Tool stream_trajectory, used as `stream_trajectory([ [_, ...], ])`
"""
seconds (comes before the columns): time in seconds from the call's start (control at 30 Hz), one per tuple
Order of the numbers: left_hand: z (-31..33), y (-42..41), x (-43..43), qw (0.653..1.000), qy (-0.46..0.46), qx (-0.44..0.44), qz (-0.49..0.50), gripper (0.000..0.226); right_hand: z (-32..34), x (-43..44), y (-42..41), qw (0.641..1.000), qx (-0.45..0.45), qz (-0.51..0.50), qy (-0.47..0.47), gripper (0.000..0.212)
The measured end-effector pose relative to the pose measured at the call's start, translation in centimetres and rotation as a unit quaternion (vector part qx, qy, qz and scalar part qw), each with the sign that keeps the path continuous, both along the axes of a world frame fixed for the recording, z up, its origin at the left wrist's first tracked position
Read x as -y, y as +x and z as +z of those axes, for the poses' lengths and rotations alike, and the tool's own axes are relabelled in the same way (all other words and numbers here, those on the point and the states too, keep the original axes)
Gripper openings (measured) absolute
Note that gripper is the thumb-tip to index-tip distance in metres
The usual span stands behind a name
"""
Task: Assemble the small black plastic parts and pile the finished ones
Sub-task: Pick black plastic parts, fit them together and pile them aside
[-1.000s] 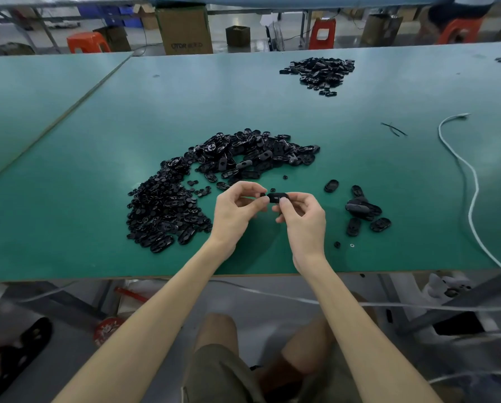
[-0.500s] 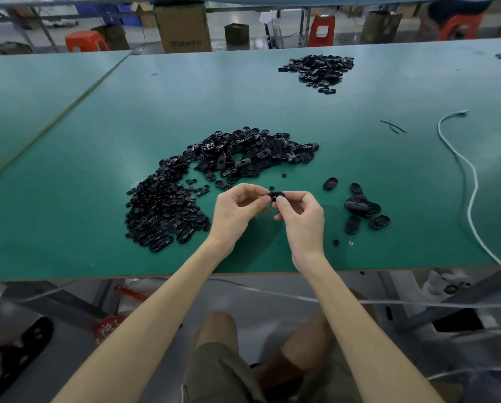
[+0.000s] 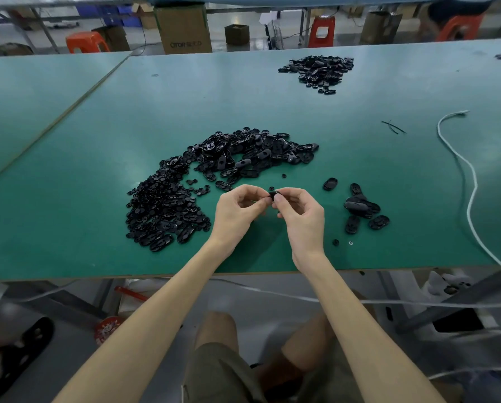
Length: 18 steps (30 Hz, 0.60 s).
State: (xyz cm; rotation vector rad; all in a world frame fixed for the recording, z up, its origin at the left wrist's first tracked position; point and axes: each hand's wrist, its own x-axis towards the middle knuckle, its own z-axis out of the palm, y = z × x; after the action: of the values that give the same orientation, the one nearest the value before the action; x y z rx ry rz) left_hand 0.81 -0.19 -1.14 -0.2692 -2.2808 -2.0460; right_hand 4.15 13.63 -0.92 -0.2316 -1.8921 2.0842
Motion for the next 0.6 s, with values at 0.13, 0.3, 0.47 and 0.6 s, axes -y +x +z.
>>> stream_trajectory([
  [0.13,0.02,0.03,0.07,1.0,-0.002,-0.001,0.006,0.007,-0.14,0.01,-0.1,1.0,-0.003,-0.002,-0.001,0.01],
  [0.3,-0.03,0.04,-0.21,1.0,-0.004,0.011,0.009,0.009,-0.24,-0.02,-0.18,1.0,-0.002,-0.001,-0.007,0.011],
  [0.47,0.06,0.09,-0.2,1.0,0.004,0.022,0.022,0.018,-0.35,-0.05,-0.14,1.0,-0.006,0.004,-0.008,0.014],
  [0.6,0.04,0.09,-0.19,1.0,-0.002,0.018,0.013,0.014,-0.34,-0.09,-0.14,1.0,-0.005,0.009,-0.01,0.014],
])
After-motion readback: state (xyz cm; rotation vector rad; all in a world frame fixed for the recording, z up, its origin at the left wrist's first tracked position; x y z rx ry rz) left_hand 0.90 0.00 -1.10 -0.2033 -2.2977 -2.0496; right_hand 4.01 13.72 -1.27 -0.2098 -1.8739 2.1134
